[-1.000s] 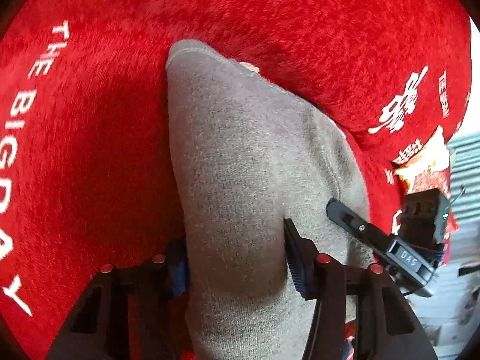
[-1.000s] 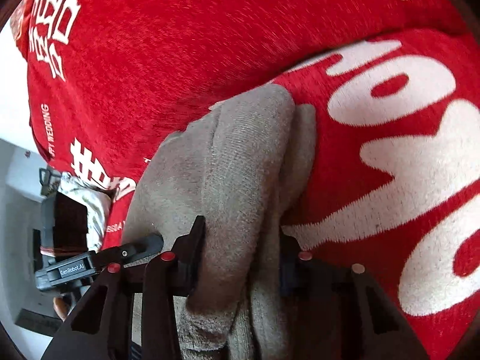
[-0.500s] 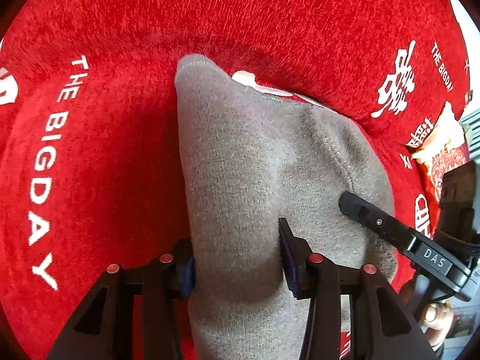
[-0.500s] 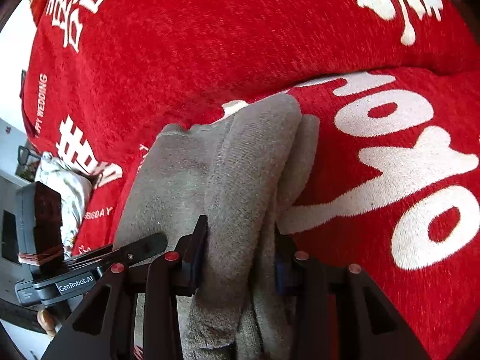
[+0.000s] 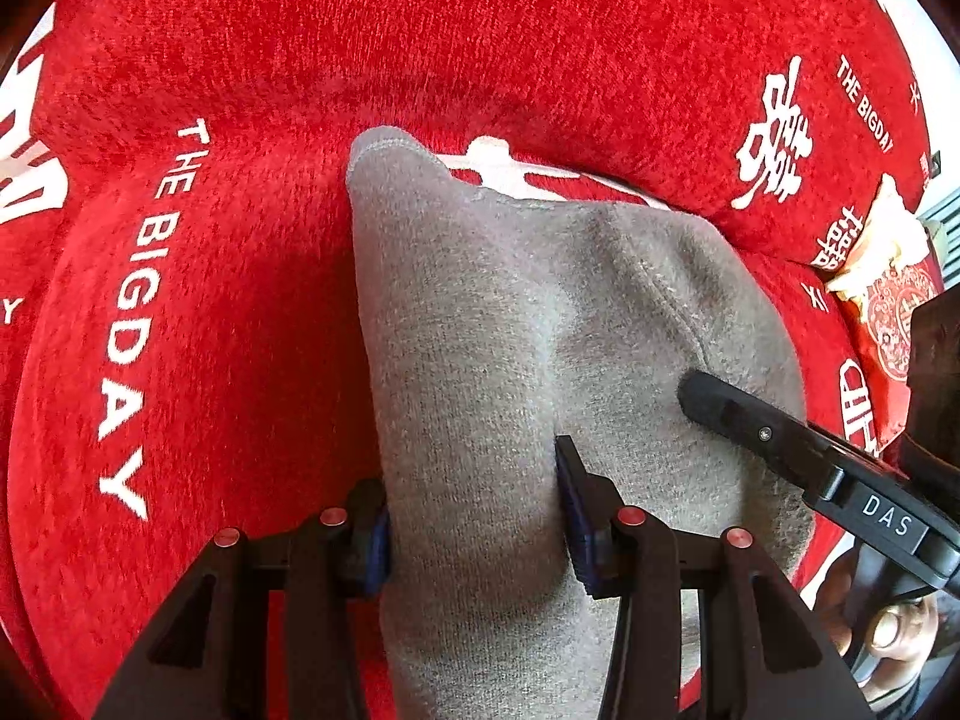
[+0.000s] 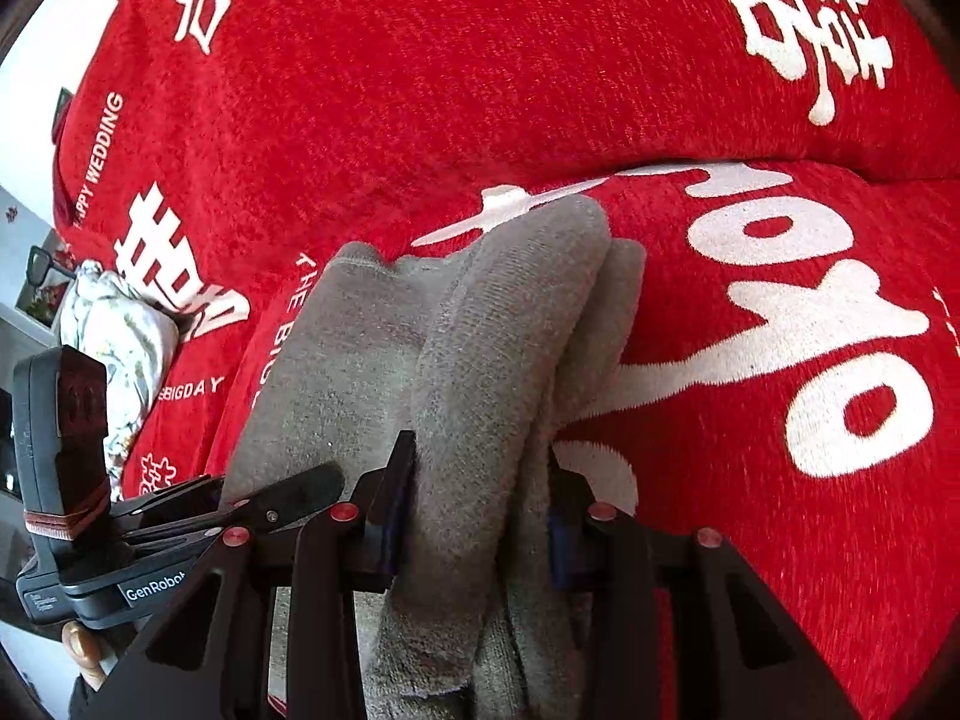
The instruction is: Fold small clothes
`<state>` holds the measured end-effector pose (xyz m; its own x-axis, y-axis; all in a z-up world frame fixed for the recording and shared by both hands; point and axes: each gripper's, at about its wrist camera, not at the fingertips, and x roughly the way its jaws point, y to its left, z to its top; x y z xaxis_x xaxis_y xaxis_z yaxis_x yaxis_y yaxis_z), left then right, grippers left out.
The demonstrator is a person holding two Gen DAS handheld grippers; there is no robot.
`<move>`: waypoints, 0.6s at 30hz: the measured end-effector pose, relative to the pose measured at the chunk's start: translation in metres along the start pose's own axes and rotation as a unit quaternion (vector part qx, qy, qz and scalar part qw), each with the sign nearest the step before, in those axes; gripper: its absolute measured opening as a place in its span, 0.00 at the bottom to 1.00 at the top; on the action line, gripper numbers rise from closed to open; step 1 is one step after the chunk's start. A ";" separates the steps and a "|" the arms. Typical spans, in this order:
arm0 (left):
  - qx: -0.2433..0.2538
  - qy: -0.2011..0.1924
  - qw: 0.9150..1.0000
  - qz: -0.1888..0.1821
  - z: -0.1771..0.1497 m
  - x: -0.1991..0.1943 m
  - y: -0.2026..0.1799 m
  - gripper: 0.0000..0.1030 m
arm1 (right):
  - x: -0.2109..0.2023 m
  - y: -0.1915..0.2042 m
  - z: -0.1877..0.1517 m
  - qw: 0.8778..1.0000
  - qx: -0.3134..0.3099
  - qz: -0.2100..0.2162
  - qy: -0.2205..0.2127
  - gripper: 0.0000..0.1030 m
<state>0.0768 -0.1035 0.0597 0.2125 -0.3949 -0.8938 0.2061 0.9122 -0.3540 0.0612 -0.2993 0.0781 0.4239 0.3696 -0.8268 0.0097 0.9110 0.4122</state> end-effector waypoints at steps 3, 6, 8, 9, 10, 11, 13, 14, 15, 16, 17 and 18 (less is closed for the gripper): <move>0.003 -0.004 1.000 0.003 -0.006 -0.001 -0.002 0.45 | -0.002 0.006 -0.006 1.000 -0.009 -0.004 -0.001 0.38; 0.014 -0.012 1.000 0.011 -0.015 -0.007 -0.003 0.45 | -0.004 0.009 -0.012 1.000 -0.015 -0.004 -0.004 0.38; 0.021 -0.016 0.999 0.018 -0.020 -0.010 -0.005 0.45 | -0.006 0.011 -0.017 1.000 -0.020 -0.004 -0.005 0.38; 0.025 -0.018 0.999 0.020 -0.023 -0.012 -0.005 0.45 | -0.006 0.013 -0.020 1.000 -0.023 -0.004 -0.006 0.38; 0.027 -0.019 0.999 0.021 -0.025 -0.013 -0.004 0.44 | -0.007 0.014 -0.022 1.000 -0.024 -0.004 -0.006 0.38; 0.028 -0.020 0.999 0.023 -0.028 -0.014 -0.004 0.44 | -0.007 0.015 -0.025 1.000 -0.026 -0.004 -0.007 0.38; 0.028 -0.021 0.999 0.023 -0.033 -0.016 -0.002 0.44 | -0.009 0.018 -0.030 0.999 -0.031 -0.005 -0.010 0.38; 0.028 -0.022 0.999 0.023 -0.035 -0.017 -0.001 0.44 | -0.009 0.019 -0.032 0.999 -0.031 -0.004 -0.010 0.38; 0.028 -0.023 0.999 0.023 -0.037 -0.017 0.000 0.44 | -0.010 0.020 -0.035 0.999 -0.031 -0.004 -0.011 0.38; 0.028 -0.024 0.999 0.022 -0.040 -0.018 0.001 0.44 | -0.011 0.021 -0.037 0.999 -0.032 -0.004 -0.012 0.38; 0.028 -0.025 0.999 0.023 -0.042 -0.019 0.002 0.44 | -0.011 0.022 -0.039 0.999 -0.034 -0.004 -0.013 0.38; 0.029 -0.027 0.999 0.024 -0.044 -0.020 0.002 0.44 | -0.012 0.024 -0.042 0.999 -0.036 -0.004 -0.014 0.38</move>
<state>0.0304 -0.0891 0.0649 0.2733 -0.3580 -0.8928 0.2484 0.9229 -0.2941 0.0180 -0.2748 0.0819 0.4496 0.3578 -0.8185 -0.0515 0.9251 0.3762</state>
